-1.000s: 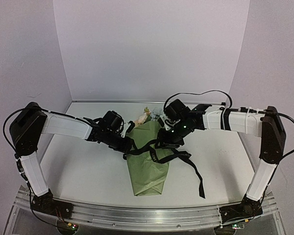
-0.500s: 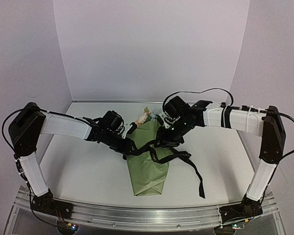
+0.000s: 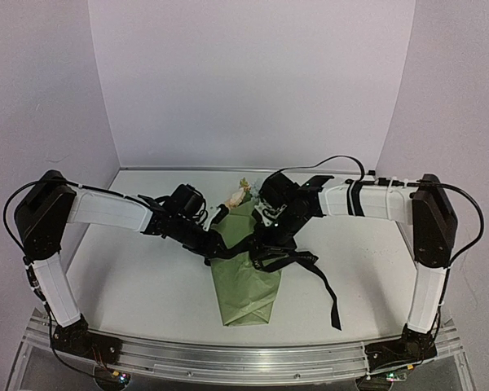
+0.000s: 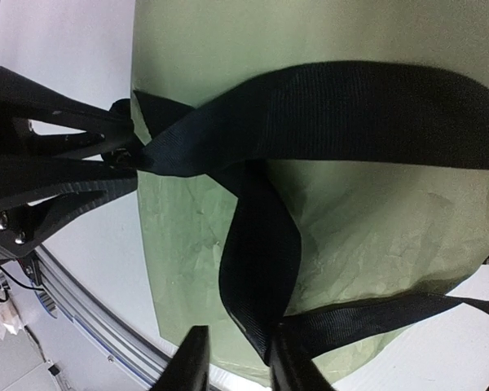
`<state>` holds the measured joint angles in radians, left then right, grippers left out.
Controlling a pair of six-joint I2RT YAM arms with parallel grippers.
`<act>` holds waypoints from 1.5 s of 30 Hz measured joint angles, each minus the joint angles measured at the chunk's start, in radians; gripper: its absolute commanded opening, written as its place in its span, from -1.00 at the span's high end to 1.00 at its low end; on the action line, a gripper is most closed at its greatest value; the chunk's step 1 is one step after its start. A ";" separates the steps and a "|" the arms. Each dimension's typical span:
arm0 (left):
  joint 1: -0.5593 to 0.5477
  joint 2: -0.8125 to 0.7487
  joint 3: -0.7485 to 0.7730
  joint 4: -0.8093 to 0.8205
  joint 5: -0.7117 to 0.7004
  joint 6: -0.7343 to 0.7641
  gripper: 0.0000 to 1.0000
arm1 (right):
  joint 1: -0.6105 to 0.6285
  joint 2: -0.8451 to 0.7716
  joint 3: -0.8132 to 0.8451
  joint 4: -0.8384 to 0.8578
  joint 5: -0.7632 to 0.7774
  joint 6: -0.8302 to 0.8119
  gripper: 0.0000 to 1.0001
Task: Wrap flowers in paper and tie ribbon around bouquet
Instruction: Cross the ribbon over the folded bouquet.
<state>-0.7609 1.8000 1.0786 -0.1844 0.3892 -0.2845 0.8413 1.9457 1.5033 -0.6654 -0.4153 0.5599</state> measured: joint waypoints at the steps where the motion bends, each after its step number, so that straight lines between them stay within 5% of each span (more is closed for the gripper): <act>1: 0.000 0.000 0.000 0.000 0.000 0.000 0.57 | 0.002 0.003 0.000 -0.002 -0.002 0.002 0.73; 7: 0.000 0.000 0.000 -0.001 0.002 0.001 0.78 | 0.007 0.003 0.006 -0.007 -0.010 0.018 1.00; 23: 0.000 0.000 0.002 -0.008 0.018 0.008 1.00 | 0.007 0.126 0.146 -0.031 0.054 0.021 1.00; 40: 0.008 -0.001 0.002 -0.008 0.019 0.005 0.99 | -0.004 0.189 0.245 -0.044 0.251 -0.007 1.00; 45: 0.018 -0.008 0.002 -0.008 0.019 -0.004 0.61 | -0.006 0.215 0.269 -0.043 0.271 -0.010 1.00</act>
<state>-0.7429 1.7923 1.0805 -0.1928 0.4078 -0.2881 0.8352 2.1608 1.7728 -0.7085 -0.1448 0.5495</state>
